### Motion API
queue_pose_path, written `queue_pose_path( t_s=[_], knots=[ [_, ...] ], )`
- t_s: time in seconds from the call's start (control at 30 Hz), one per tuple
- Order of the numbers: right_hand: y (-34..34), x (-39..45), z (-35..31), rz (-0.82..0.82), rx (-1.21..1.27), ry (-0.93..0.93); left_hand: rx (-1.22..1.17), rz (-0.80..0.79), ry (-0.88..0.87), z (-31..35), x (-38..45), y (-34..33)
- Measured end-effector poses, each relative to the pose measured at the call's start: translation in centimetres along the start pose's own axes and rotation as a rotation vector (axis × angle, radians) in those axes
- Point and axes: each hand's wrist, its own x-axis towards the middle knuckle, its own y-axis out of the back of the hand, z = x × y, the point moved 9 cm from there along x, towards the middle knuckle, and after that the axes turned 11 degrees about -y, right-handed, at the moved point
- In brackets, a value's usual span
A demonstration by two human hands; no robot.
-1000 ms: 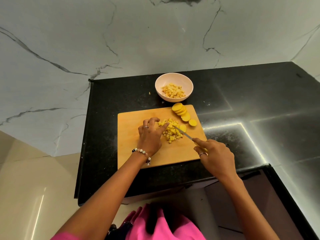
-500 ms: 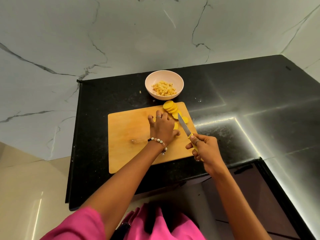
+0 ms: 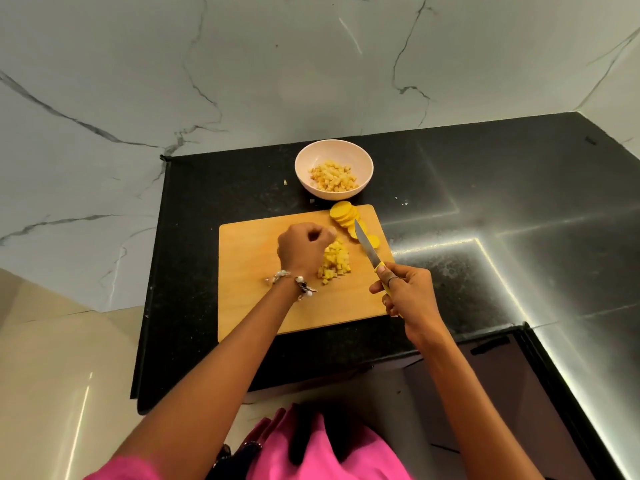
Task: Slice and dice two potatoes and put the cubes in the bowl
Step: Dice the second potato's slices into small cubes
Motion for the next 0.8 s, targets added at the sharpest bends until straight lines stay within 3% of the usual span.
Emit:
queue_pose_path(
  t_s=[0.17,0.37,0.5,0.6,0.73,0.8],
  knots=[
    [-3.4,-0.4,0.1,-0.071,-0.053,0.011,-0.138,0.111,0.230,-5.5,-2.6,4.9],
    [-7.9,-0.8,0.7,-0.116,-0.214,0.058,0.013,0.142,0.367,-9.6,-4.6,6.2],
    [-9.6,-1.8,-0.1,-0.039,-0.457,0.214,0.247,-0.005,0.254,-8.5,-4.6,6.3],
    [-10.9,-3.2,-0.7,0.011,-0.677,0.351,0.495,-0.073,0.064,-6.9,-4.0,7.0],
    [-12.3,-4.5,-0.7,-0.011,-0.843,0.387,0.449,-0.267,-0.104,-6.8,-3.2,5.2],
    [-12.9,-4.9,-0.6,-0.029,-0.894,0.403,0.411,-0.263,-0.111,-7.0,-3.1,5.0]
  ],
)
